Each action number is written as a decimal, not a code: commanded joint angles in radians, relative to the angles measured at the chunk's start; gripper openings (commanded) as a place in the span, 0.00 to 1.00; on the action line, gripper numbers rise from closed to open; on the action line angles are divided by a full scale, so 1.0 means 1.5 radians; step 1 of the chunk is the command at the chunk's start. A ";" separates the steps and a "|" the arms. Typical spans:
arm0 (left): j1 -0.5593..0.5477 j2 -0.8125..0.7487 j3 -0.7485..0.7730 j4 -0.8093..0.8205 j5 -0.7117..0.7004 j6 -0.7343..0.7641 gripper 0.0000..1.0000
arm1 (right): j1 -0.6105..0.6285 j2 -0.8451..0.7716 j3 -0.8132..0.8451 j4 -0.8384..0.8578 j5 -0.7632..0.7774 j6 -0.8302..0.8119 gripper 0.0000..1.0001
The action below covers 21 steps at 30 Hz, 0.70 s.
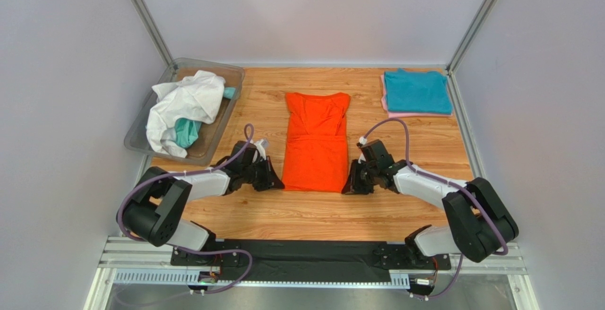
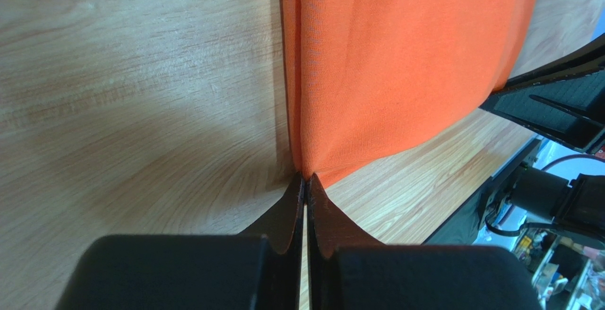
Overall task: Fold and stack the t-shirts
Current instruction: Fold the tshirt
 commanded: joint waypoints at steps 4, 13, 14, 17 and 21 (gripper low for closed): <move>0.001 -0.064 -0.031 -0.042 -0.007 0.015 0.00 | 0.005 -0.043 -0.003 -0.017 -0.027 -0.005 0.02; -0.010 -0.297 -0.024 -0.183 -0.015 0.035 0.00 | 0.023 -0.141 0.028 -0.159 -0.151 0.017 0.00; -0.012 -0.322 -0.024 -0.199 -0.021 0.033 0.00 | 0.026 -0.154 0.029 -0.172 -0.180 0.027 0.00; -0.018 -0.428 -0.010 -0.290 -0.039 0.031 0.00 | 0.031 -0.204 0.048 -0.243 -0.244 0.033 0.00; -0.020 -0.559 0.017 -0.384 -0.055 0.041 0.00 | 0.035 -0.261 0.072 -0.316 -0.299 0.033 0.00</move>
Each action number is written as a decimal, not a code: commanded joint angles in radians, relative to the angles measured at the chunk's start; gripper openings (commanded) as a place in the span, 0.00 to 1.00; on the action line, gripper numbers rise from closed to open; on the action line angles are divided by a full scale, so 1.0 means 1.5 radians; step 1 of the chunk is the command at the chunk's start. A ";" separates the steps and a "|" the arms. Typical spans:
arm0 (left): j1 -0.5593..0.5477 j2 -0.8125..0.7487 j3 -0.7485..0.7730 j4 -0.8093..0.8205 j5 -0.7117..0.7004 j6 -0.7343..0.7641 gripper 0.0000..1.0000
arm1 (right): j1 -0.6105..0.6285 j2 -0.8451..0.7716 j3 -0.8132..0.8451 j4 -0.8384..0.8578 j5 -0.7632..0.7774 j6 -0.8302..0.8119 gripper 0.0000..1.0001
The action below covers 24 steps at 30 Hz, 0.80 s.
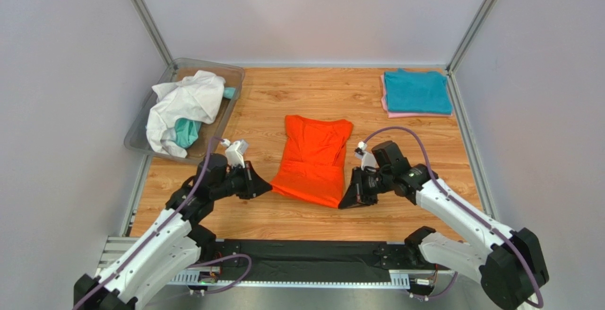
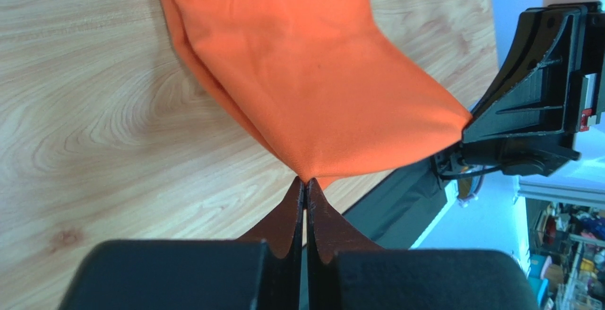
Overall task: Fold and stack the t-shirts
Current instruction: Fold the tshirt
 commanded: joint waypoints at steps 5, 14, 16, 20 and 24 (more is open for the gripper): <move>-0.002 -0.119 0.104 -0.200 -0.021 0.037 0.00 | 0.008 -0.091 0.052 -0.104 -0.197 0.065 0.00; -0.002 -0.129 0.161 -0.200 -0.057 0.039 0.01 | 0.004 -0.112 0.069 -0.118 -0.193 0.085 0.00; -0.002 -0.102 0.165 -0.189 -0.060 0.039 0.01 | -0.001 -0.097 0.078 -0.118 -0.182 0.076 0.00; -0.002 -0.052 0.171 -0.140 -0.063 0.033 0.01 | -0.044 -0.060 0.098 -0.119 -0.181 0.044 0.00; -0.002 0.000 0.192 -0.115 -0.090 0.035 0.01 | -0.086 -0.020 0.122 -0.127 -0.191 -0.004 0.00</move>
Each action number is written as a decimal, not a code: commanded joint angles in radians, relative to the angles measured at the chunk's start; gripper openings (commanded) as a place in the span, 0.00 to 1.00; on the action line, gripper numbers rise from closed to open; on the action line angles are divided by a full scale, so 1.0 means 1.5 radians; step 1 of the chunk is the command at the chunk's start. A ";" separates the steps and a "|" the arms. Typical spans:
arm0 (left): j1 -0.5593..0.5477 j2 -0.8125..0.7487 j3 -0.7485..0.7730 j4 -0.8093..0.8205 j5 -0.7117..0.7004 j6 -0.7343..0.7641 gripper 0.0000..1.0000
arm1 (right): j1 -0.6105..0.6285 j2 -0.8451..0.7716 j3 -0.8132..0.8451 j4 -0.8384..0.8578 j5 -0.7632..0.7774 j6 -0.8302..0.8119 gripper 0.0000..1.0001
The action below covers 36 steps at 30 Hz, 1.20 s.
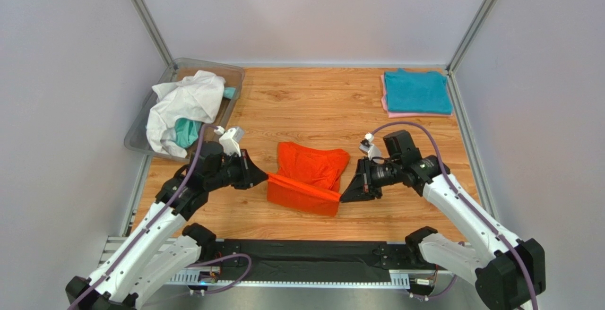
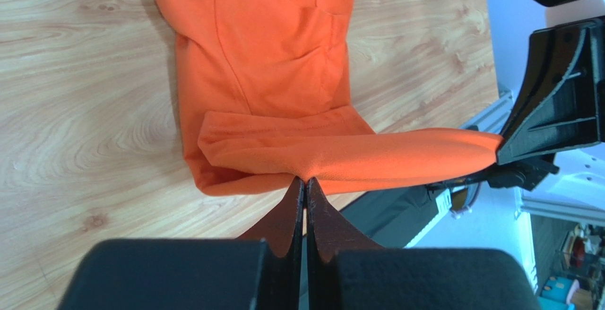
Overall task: Fold and stack the t-shirts
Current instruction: Fold the tshirt
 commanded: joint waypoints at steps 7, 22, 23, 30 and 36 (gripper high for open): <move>0.004 0.129 0.092 0.094 -0.038 0.037 0.01 | -0.087 0.094 0.104 -0.070 -0.012 -0.132 0.00; 0.030 0.387 0.199 0.191 -0.044 0.057 0.01 | -0.154 0.271 0.204 0.022 0.073 -0.177 0.00; 0.030 0.408 0.202 0.195 -0.044 0.058 0.01 | -0.156 0.287 0.210 0.027 0.078 -0.176 0.00; 0.046 0.491 0.228 0.234 -0.052 0.069 0.01 | -0.165 0.363 0.229 0.089 0.118 -0.157 0.00; 0.060 0.587 0.254 0.272 -0.004 0.070 0.01 | -0.171 0.407 0.253 0.123 0.153 -0.154 0.00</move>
